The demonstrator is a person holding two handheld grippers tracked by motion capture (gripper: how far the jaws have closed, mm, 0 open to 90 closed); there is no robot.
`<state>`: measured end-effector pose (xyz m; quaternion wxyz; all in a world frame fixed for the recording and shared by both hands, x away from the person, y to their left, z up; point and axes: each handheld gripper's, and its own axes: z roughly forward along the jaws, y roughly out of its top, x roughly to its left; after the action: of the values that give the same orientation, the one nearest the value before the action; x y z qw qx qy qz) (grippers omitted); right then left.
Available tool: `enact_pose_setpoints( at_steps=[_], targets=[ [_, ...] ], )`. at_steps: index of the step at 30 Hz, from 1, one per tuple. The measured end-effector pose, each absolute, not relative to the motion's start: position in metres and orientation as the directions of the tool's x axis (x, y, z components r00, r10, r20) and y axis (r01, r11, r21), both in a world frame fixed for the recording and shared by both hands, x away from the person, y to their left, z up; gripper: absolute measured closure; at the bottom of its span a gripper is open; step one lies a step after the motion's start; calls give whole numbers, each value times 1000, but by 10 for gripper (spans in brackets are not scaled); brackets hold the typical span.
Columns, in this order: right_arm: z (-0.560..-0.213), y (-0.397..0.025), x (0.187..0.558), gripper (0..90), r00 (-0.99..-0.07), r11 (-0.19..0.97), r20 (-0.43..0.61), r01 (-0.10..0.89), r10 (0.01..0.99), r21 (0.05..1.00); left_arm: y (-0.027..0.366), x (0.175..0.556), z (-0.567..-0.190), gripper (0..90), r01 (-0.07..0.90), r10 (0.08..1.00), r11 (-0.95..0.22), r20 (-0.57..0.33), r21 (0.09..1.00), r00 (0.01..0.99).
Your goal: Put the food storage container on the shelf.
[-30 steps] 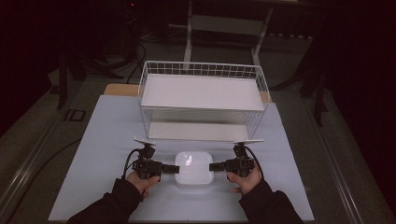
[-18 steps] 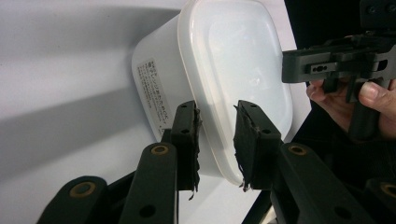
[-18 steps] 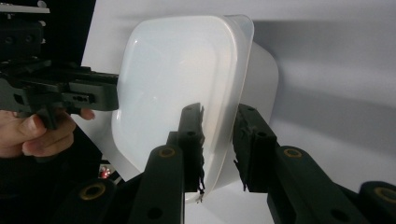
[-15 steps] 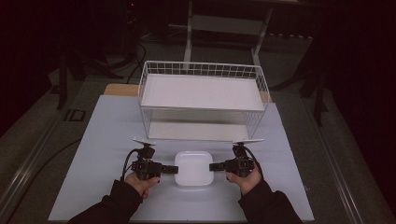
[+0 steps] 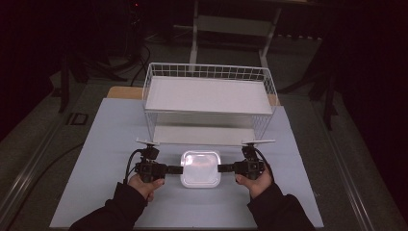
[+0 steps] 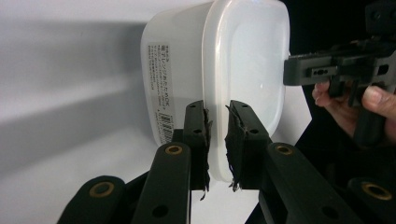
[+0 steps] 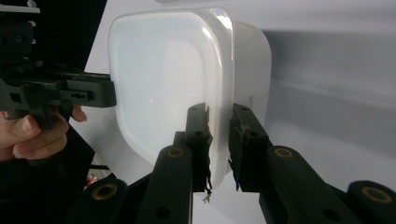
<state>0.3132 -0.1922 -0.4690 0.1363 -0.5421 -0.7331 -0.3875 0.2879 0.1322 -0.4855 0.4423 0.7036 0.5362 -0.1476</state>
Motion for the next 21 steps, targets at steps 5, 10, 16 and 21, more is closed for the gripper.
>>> enact_pose_setpoints(
  at_steps=[5,10,16,21],
  targets=[
    [-449,-193,314,783,-410,119,590,875,695,469,130,291,-471,780,870,624,-29,-670,493,401],
    [-433,-194,315,784,-428,116,576,859,697,499,128,295,-449,780,847,627,-34,-648,531,432],
    [-399,-197,316,786,-456,99,562,829,690,550,127,300,-416,780,812,622,-21,-629,583,467],
    [-369,-198,317,793,-489,93,538,793,686,602,127,307,-393,779,788,620,-11,-614,616,488]
  ],
)
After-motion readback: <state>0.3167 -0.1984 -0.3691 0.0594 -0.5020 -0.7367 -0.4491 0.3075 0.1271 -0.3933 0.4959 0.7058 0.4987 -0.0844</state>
